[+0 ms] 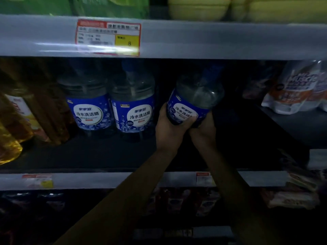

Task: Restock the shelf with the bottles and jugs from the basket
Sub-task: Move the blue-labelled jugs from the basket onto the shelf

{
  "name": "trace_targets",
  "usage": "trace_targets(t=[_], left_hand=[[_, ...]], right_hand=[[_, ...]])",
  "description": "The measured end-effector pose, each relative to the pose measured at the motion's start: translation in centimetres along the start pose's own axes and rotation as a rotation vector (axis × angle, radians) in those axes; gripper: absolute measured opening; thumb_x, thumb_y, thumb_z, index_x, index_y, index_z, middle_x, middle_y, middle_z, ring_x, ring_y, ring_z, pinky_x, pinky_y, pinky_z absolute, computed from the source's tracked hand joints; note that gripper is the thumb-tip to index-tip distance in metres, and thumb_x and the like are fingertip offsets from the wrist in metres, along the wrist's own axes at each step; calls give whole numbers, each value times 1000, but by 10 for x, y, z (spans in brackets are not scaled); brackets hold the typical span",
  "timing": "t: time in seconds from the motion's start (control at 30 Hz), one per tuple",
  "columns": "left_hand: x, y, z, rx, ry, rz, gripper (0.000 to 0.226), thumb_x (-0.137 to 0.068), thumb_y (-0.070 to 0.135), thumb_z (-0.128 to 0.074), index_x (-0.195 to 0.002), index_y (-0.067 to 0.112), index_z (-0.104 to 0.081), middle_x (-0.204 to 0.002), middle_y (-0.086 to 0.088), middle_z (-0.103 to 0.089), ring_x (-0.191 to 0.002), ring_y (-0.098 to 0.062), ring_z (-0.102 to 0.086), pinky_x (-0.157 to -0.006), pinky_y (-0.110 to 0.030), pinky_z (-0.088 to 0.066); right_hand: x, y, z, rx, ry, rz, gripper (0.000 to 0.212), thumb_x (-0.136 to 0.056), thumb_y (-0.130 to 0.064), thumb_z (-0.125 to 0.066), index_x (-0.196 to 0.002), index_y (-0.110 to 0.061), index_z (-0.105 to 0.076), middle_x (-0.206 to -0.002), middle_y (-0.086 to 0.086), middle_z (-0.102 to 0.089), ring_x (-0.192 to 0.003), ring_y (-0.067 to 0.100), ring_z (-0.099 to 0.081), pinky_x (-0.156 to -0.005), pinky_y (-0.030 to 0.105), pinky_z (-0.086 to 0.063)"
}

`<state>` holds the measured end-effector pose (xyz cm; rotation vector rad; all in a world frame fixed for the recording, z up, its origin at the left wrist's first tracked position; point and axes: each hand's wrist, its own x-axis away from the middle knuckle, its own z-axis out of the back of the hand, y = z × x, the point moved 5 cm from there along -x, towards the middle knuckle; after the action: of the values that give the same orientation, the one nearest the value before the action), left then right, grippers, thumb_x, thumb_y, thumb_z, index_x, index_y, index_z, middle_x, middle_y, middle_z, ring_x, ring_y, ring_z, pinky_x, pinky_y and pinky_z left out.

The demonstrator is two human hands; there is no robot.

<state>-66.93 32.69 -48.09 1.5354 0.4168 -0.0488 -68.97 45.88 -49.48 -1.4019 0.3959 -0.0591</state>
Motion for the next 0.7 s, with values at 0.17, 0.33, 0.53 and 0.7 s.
trace_targets(t=[0.17, 0.33, 0.53, 0.7], left_hand=[[-16, -19, -3, 3, 69, -15, 76, -82, 39, -86, -147, 22, -49, -138, 7, -64, -123, -5, -62, -105, -32, -54], [-29, -26, 0, -79, 96, 47, 67, -90, 36, -78, -150, 20, -50, -138, 2, -65, -126, -12, -61, -109, -36, -51], [-26, -21, 1, -185, 4, 111, 60, -93, 29, -72, -149, 25, -50, -134, 0, -68, -122, -18, -63, -106, -40, -53], [-9, -8, 6, -247, -64, 107, 48, -95, 18, -70, -141, 18, -56, -115, 10, -64, -105, -6, -61, -89, -16, -52]], right_hand=[[-24, 14, -15, 70, -34, -8, 39, -93, -20, -70, -125, -30, -50, -106, -14, -61, -88, -8, -56, -66, 8, -44], [-36, 8, -22, 245, -8, 56, 48, -85, -16, -75, -130, -16, -59, -124, 9, -55, -105, 20, -60, -90, 33, -53], [-34, 7, -27, 329, -19, 63, 46, -90, -14, -71, -135, -17, -60, -126, 6, -68, -114, 23, -64, -93, 32, -54], [-19, 3, -18, 382, -71, 53, 51, -92, -14, -67, -141, -22, -54, -132, 5, -64, -119, 23, -62, -97, 32, -51]])
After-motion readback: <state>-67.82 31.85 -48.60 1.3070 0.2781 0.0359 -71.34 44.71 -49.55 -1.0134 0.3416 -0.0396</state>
